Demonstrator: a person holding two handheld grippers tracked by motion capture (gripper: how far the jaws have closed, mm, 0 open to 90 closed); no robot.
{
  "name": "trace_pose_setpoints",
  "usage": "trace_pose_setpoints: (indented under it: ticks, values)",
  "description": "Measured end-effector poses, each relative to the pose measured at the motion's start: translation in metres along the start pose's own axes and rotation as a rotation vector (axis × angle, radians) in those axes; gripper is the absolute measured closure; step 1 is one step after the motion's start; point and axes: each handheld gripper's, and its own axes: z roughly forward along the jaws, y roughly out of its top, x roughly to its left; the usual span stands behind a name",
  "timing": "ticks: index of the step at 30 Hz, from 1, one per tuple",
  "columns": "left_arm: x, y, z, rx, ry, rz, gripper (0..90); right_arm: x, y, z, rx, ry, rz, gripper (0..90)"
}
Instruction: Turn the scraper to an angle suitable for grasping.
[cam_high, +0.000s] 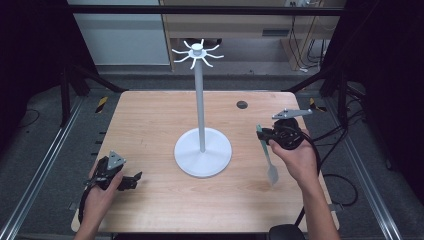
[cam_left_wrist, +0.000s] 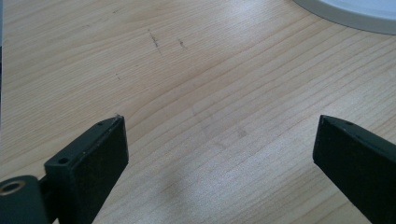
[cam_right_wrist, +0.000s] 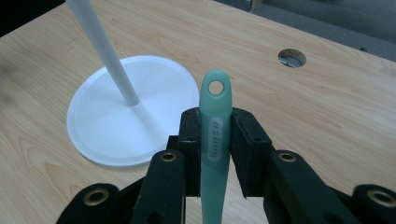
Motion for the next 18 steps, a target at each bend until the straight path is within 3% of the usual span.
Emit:
trace_pose_setpoints:
  ticks: [10, 18]
  values:
    - [-0.001, 0.000, 0.001, 0.002, -0.009, 0.006, 3.1, 0.006, 0.012, -0.012, -0.102, 0.004, 0.002, 74.7]
    - [-0.001, 0.000, 0.001, 0.004, -0.011, 0.006, 3.2, 0.011, 0.019, -0.015, -0.129, 0.010, -0.006, 74.7]
